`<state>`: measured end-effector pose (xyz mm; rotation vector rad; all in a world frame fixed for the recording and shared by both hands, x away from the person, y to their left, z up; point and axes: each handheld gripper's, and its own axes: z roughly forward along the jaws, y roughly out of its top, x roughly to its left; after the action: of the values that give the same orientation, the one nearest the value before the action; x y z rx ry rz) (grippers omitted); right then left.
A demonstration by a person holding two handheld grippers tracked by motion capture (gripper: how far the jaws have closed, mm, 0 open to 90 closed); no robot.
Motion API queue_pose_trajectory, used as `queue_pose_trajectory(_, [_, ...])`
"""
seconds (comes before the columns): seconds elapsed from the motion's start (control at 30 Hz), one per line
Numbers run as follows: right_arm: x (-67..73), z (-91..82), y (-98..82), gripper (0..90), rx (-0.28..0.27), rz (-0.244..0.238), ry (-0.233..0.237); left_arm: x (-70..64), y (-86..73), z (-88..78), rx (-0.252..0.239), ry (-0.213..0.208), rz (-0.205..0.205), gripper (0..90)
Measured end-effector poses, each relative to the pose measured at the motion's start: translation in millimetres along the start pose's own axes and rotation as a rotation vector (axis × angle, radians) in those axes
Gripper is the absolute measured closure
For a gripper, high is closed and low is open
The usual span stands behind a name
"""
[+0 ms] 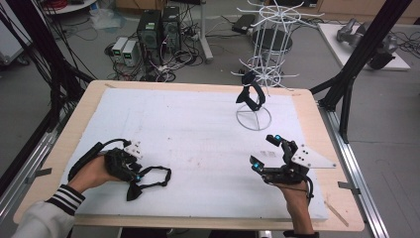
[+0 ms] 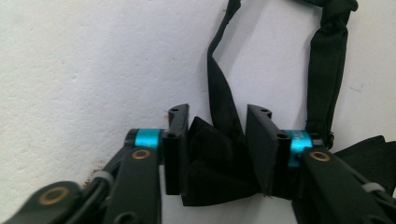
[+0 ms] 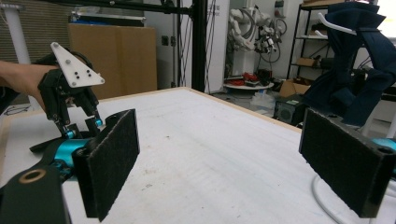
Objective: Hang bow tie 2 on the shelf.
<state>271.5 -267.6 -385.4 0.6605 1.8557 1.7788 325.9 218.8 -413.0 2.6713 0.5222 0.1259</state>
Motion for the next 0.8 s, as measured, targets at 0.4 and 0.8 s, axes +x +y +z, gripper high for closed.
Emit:
queue_pose_trajectory(0.4, [0.5, -0.5, 0.1, 11.7, 0.001, 0.006, -0.001, -3.2, 0.7, -1.1, -0.008, 0.02, 0.01, 84.7])
queue_pose_trajectory(0.8, [0.3, 0.4, -0.2, 11.7, 0.005, 0.002, 0.001, 0.3, 1.4, -6.6, -0.082, 0.04, -0.003, 85.1])
